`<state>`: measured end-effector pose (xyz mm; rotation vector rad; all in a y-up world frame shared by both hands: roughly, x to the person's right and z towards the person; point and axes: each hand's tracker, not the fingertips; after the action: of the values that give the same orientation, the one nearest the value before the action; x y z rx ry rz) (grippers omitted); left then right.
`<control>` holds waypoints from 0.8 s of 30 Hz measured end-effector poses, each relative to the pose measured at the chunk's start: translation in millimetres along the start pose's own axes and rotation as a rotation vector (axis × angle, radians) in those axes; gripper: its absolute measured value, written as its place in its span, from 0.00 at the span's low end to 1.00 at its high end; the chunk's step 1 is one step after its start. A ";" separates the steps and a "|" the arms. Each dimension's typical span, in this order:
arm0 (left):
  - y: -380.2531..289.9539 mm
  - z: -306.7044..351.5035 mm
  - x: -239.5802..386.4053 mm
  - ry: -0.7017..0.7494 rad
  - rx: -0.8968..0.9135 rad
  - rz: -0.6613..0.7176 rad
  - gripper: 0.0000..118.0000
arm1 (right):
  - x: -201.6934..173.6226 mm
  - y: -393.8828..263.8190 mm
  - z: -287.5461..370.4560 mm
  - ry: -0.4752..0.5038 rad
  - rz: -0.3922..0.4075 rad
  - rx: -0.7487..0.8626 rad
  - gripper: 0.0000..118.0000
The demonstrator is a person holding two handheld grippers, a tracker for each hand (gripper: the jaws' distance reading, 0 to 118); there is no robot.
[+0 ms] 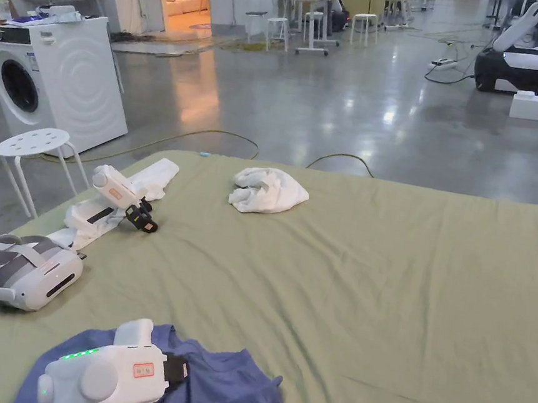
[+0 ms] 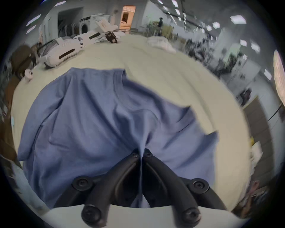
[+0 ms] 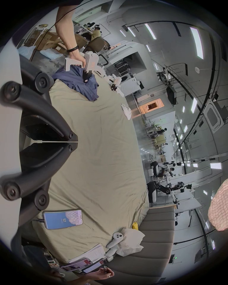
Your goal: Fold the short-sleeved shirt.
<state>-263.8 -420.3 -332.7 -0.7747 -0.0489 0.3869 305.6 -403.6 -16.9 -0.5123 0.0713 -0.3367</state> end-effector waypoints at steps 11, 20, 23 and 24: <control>-33.2 4.2 256.3 -0.543 -0.018 -0.283 0.00 | 39.9 -3.6 48.5 -0.089 -0.055 0.072 0.01; -237.2 -28.8 414.1 -0.861 -0.480 -0.487 0.00 | 83.7 -16.6 70.7 -0.159 -0.156 0.073 0.01; -287.4 -21.4 436.3 -0.870 -0.494 -0.611 0.00 | 90.5 -17.6 75.2 -0.207 -0.151 0.072 0.01; -294.8 -20.9 435.3 -0.868 -0.488 -0.615 0.00 | 91.8 -17.5 78.2 -0.214 -0.143 0.075 0.01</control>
<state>239.3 -469.6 -186.8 -0.9704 -1.2039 0.0909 398.6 -411.9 61.2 -0.4771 -0.1852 -0.4205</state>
